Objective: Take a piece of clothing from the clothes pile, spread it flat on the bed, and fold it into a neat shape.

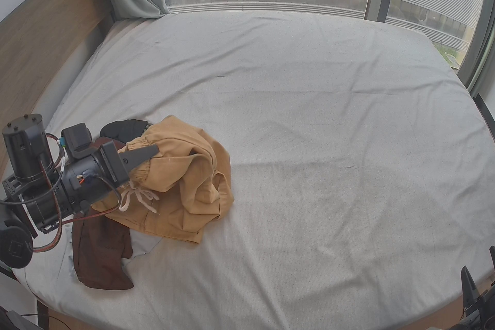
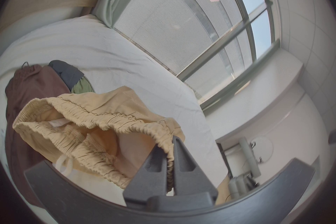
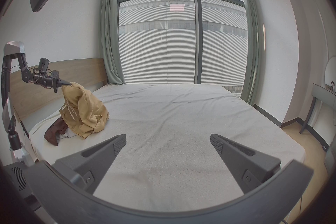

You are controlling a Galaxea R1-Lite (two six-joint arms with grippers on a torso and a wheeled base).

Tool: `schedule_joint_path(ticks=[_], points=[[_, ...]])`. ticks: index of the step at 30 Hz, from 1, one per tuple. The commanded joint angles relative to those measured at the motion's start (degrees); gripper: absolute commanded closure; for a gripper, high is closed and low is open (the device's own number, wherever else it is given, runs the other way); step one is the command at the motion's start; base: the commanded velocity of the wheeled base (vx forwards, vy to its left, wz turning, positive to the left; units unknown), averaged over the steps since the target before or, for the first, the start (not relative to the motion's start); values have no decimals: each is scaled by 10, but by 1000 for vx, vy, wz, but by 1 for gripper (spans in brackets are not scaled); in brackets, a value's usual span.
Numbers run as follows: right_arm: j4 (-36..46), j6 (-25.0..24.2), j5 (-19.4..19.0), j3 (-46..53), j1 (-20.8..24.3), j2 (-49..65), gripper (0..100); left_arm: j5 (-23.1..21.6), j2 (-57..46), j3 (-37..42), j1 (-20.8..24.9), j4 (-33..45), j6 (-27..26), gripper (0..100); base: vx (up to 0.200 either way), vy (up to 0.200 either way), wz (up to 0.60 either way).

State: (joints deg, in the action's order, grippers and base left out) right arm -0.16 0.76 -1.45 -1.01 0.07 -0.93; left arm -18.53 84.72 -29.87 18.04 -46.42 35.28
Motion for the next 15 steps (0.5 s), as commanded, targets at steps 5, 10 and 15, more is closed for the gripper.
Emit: schedule_joint_path(ticks=[5,10,15], points=[[0,0,0,10,0,8,0,121,2,-34,102,-35,105,100,0,0,0],[0,0,0,10,0,8,0,132,11,-39,128,-35,134,100,0,0,0],[0,0,0,10,0,8,0,157,34,-70,153,-35,171,100,0,0,0]])
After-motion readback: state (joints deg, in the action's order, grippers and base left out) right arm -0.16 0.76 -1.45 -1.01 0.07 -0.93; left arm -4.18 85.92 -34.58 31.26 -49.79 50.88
